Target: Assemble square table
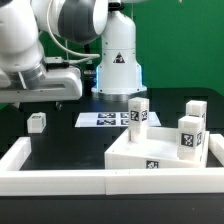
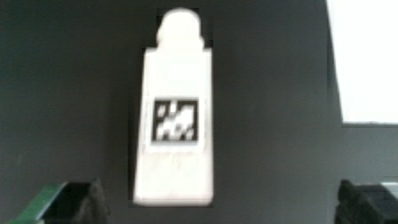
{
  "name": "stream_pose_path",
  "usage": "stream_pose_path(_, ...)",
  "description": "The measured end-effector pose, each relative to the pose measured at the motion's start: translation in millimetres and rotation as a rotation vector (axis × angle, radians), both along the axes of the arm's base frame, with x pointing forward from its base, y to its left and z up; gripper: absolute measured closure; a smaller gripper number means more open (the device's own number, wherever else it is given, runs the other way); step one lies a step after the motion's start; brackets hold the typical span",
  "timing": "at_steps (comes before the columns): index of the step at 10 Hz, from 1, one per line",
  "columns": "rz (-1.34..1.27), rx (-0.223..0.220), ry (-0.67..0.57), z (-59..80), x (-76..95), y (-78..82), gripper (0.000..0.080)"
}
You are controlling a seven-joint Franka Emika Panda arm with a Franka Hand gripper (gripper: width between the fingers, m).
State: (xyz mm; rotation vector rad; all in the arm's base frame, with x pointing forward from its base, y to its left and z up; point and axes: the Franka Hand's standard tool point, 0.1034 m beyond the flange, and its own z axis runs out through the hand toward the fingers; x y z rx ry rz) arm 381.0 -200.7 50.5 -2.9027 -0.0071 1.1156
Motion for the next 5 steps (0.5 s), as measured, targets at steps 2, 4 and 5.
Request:
stream_pose_path(2,0.031,-0.021,0.123,-4.1,-4.5,-11.1,0.0150)
stream_pose_path(4,0.060,-0.035,0.198,-5.9,-14.7,-15.5,0.0150)
stream_pose_path(5,0.059,-0.038,0.242,-8.6,-20.3,-17.8,0.0150)
